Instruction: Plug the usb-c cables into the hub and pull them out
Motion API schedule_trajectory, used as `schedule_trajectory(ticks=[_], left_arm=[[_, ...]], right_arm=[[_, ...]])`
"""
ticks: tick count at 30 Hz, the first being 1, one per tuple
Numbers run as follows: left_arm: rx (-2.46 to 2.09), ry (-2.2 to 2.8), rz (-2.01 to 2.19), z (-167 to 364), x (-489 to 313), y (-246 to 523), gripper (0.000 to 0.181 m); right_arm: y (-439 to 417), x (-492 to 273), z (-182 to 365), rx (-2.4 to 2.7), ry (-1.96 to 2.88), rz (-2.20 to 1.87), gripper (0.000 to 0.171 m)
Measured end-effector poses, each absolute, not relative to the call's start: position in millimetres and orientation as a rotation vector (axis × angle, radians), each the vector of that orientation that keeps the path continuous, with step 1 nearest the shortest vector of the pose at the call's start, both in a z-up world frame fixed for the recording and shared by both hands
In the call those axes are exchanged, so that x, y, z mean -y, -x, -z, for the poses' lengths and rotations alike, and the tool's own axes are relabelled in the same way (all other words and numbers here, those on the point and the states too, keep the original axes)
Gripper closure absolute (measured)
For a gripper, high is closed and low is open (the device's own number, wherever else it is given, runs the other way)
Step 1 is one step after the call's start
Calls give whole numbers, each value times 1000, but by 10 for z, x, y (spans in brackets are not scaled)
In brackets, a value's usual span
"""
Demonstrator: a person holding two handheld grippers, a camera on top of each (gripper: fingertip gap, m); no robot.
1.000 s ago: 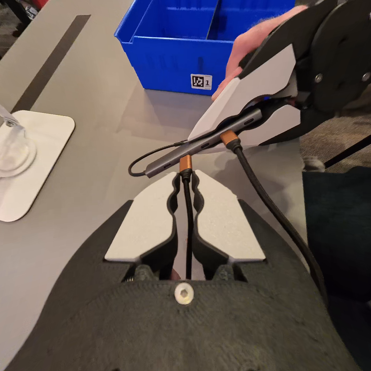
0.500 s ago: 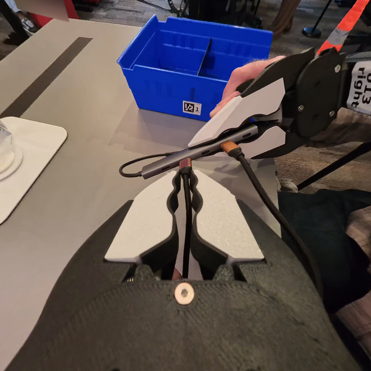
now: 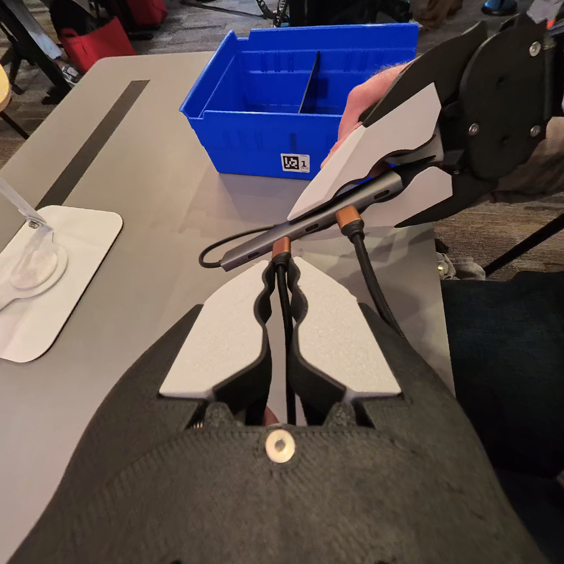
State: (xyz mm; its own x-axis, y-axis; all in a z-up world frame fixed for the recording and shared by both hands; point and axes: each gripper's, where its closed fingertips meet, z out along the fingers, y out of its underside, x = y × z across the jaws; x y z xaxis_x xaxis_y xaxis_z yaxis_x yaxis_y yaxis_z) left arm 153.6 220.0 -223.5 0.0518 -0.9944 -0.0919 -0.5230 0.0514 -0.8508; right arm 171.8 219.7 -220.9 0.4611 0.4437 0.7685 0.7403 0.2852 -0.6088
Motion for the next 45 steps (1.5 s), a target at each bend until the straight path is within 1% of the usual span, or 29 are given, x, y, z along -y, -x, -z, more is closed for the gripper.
schedule_trajectory(ticks=[4, 6, 9, 11, 14, 18, 24, 30, 32, 35, 41, 45], left_arm=[[-1596, 1593, 818, 2263, -2194, -1504, 173], [-1589, 1588, 824, 2202, -2194, -1502, 172], [-1540, 1543, 765, 2024, -2260, -1463, 161], [-1486, 1515, 772, 1868, -2285, -1406, 159], [-1378, 1474, 749, 1600, -2356, -1241, 158], [-1244, 1451, 702, 1339, -2458, -993, 158], [-1266, 1473, 626, 1457, -2339, -825, 160], [-1261, 1522, 616, 1659, -2240, -692, 161], [-1264, 1541, 610, 1734, -2218, -661, 161], [-1267, 1559, 609, 1818, -2186, -642, 162], [-1272, 1587, 610, 1919, -2155, -642, 162], [-1277, 1602, 605, 1961, -2146, -627, 162]], right_arm=[[-1700, -2194, 2232, 1174, 1356, 275, 164], [-1706, -2186, 2153, 1150, 1365, 267, 164], [-1778, -2203, 2059, 1135, 1418, 291, 164], [-1878, -2208, 1982, 1121, 1455, 304, 164], [-2075, -2205, 1786, 1073, 1497, 313, 164], [-2400, -2218, 1366, 972, 1519, 318, 164], [-3173, -2292, 671, 763, 1560, 347, 163], [-4285, -2332, 303, 470, 1651, 407, 164], [-4589, -2345, 339, 382, 1692, 389, 163], [-4851, -2435, 545, 274, 1733, 259, 163], [-4965, -2723, 1245, 129, 1806, -92, 164], [-4990, -2869, 1716, 92, 1910, -179, 164]])
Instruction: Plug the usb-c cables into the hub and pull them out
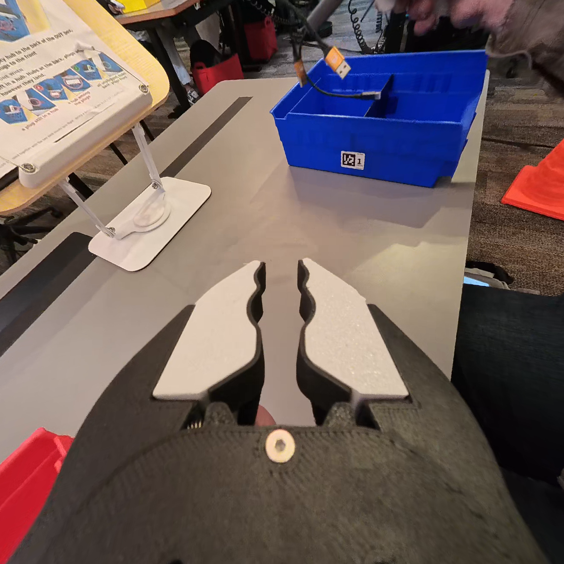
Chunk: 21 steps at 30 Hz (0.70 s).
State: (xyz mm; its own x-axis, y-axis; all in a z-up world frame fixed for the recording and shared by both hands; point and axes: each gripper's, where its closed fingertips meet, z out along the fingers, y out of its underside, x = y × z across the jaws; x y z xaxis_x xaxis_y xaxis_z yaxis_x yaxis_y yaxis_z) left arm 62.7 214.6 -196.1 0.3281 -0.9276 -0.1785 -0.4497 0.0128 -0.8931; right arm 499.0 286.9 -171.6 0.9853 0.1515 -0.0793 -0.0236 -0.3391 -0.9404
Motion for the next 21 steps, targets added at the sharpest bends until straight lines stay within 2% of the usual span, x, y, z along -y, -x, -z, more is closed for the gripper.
schedule_trajectory(ticks=[11, 16, 21], left_arm=[[-1284, 1623, 609, 2058, -2162, -628, 163], [-1283, 1628, 608, 2089, -2159, -612, 163], [-1283, 1633, 608, 2102, -2151, -593, 163]], right_arm=[[-5066, -2959, 2367, 47, 2100, -239, 164], [-5020, -2911, 1941, 7, 1945, -381, 164], [-5257, -2788, 1405, 17, 1866, -218, 164]])
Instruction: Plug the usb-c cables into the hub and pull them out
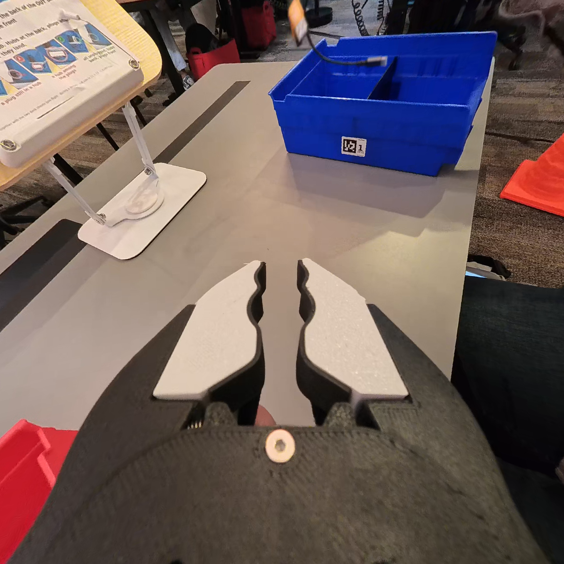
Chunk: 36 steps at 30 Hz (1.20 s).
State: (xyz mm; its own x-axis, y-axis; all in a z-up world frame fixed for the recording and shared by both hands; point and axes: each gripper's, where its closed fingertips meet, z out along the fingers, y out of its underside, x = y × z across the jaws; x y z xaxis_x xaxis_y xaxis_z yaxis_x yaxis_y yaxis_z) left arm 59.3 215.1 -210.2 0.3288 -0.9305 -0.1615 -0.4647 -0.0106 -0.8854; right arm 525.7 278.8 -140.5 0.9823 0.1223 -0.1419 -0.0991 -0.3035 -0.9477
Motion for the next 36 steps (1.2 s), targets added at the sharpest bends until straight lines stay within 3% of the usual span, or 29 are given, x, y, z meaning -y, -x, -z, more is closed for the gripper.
schedule_trajectory(ticks=[11, 28, 32, 36], left_arm=[[-1292, 1632, 617, 2140, -2074, -604, 163], [-1301, 1646, 618, 2191, -2064, -575, 163], [-1315, 1646, 613, 2188, -2048, -581, 162], [-1329, 1641, 601, 2169, -2032, -574, 161]], right_arm=[[-5505, -2740, 1628, 117, 1991, 184, 163], [-5016, -2830, 2838, 379, 2406, 48, 163], [-5094, -2804, 2818, 513, 2469, 224, 132], [-4934, -2665, 2662, 605, 2480, 137, 128]])
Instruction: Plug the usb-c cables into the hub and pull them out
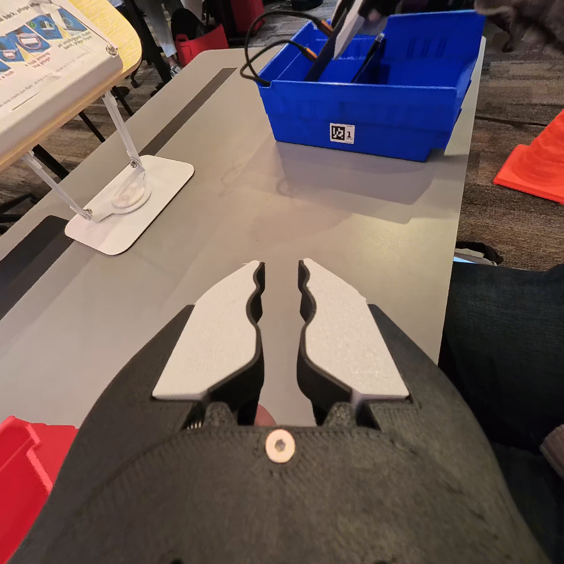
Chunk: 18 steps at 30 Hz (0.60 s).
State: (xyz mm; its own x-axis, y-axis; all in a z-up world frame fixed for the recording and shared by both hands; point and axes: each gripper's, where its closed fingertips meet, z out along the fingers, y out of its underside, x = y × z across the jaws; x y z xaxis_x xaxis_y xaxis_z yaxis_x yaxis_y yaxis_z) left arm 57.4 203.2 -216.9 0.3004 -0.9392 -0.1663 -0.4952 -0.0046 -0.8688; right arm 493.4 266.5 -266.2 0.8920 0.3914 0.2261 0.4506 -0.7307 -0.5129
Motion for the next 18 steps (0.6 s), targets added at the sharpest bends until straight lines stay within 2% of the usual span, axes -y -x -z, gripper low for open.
schedule_trajectory(ticks=[4, 7, 9, 16, 18], left_arm=[[-1332, 1640, 600, 2156, -2028, -564, 161], [-1338, 1638, 599, 2155, -2015, -569, 161], [-1346, 1633, 596, 2149, -1997, -577, 161], [-1371, 1609, 568, 2083, -1917, -569, 161], [-1371, 1605, 552, 2057, -1900, -532, 161]], right_arm=[[-4843, -2490, 2484, 692, 2466, 127, 130], [-4657, -2387, 2305, 747, 2407, 72, 143], [-4585, -2372, 2263, 754, 2387, 72, 158], [-4545, -2385, 2960, 931, 2519, 267, 162], [-4538, -2418, 2979, 909, 2498, 289, 165]])
